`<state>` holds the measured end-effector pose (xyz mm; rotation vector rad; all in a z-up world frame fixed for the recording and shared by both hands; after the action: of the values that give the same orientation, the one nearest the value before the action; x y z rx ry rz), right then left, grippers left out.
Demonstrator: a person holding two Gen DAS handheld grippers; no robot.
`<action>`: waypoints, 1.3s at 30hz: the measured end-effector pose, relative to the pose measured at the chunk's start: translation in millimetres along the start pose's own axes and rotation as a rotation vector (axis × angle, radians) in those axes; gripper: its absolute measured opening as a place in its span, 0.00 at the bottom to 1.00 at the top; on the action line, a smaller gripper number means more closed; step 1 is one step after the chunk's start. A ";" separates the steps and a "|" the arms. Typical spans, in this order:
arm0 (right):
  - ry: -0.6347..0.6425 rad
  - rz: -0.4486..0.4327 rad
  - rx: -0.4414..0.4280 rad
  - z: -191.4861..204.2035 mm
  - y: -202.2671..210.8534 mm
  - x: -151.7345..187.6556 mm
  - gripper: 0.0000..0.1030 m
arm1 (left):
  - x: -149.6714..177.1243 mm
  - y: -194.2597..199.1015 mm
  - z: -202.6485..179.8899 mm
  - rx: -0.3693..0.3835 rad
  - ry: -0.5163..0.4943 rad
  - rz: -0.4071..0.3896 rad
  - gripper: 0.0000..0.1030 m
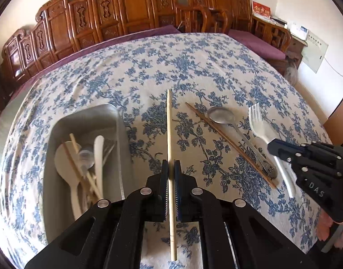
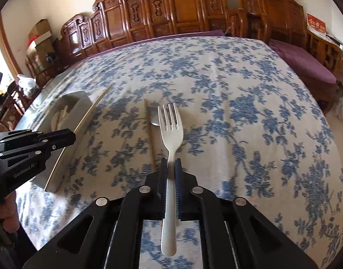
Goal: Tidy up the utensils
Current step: 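Lower the chopstick into the grey tray and open the left gripper while the right holds the fork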
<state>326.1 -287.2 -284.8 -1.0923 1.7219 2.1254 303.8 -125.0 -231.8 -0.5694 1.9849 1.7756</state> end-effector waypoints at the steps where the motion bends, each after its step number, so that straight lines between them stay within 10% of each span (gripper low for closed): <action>1: 0.001 -0.002 -0.008 3.4 0.6 -1.2 0.08 | -0.6 4.0 2.7 0.001 0.004 -0.004 0.04; 19: 0.132 -0.073 -0.097 79.8 22.7 -24.6 0.08 | -9.0 56.7 55.7 -0.012 0.044 -0.078 0.04; 39: 0.136 -0.063 -0.113 82.4 12.8 -21.6 0.08 | 2.2 -4.5 97.1 -0.068 0.033 0.021 0.04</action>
<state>299.8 -210.0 -257.0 -1.3314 1.6161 2.1791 308.0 -29.0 -246.5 -0.6046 1.9656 1.8640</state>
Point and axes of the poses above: each gripper's, at about its wrist camera, not at the fingertips, and y roughly against the way its jaws point, z to its left, x to its underside, the point moved 5 cm from there along -y, roughly the way its jaws point, and after that the axes turned 13 degrees about y, right-handed, at the moved point
